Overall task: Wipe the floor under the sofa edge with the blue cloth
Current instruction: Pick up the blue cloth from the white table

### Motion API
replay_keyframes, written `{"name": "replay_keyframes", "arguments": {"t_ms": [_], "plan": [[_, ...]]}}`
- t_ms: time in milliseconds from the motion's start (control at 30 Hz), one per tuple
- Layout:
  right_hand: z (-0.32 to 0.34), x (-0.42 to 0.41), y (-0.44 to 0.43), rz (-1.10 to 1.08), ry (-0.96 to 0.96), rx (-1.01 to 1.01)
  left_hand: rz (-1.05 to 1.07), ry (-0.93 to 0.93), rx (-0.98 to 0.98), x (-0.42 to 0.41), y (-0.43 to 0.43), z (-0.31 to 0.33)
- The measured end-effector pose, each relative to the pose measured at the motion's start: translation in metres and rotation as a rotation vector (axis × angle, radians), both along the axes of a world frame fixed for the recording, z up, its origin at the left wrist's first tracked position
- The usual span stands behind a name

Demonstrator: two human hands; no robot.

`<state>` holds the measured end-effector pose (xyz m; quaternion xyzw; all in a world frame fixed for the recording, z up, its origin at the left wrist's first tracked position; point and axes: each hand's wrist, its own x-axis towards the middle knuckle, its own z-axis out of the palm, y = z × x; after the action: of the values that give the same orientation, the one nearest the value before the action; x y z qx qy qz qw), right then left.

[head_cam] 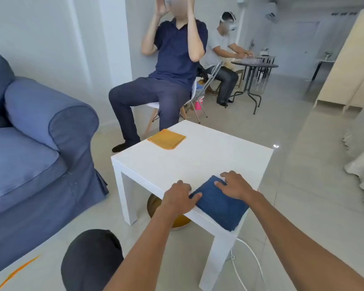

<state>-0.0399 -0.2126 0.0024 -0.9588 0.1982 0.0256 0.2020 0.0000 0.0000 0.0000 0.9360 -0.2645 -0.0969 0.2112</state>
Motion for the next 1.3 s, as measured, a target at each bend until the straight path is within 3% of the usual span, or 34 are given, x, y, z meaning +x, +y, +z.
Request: {"name": "replay_keyframes", "arguments": {"t_ms": [167,433,567,733,867,1033,1300], "plan": [[0.008,0.018,0.001,-0.017,0.061,0.093,0.052,0.041,-0.001,-0.001,-0.02,-0.005],[0.036,0.043,0.006,0.032,0.036,0.425,0.109,0.153,-0.274,0.022,0.01,-0.002],[0.078,0.074,0.05,0.147,-0.07,0.513,0.238,0.084,-0.402,0.051,0.063,0.031],[0.109,0.127,0.143,0.364,-0.19,0.487,0.36,-0.074,-0.49,0.086,0.17,0.075],[0.104,0.168,0.238,0.52,-0.179,0.423,0.496,-0.166,-0.504,0.098,0.267,0.073],[0.053,0.214,0.365,0.679,-0.066,0.362,0.713,-0.138,-0.454,0.097,0.383,0.024],[-0.139,0.23,0.5,0.778,0.164,0.313,1.003,0.115,-0.405,0.08,0.491,-0.146]]}}
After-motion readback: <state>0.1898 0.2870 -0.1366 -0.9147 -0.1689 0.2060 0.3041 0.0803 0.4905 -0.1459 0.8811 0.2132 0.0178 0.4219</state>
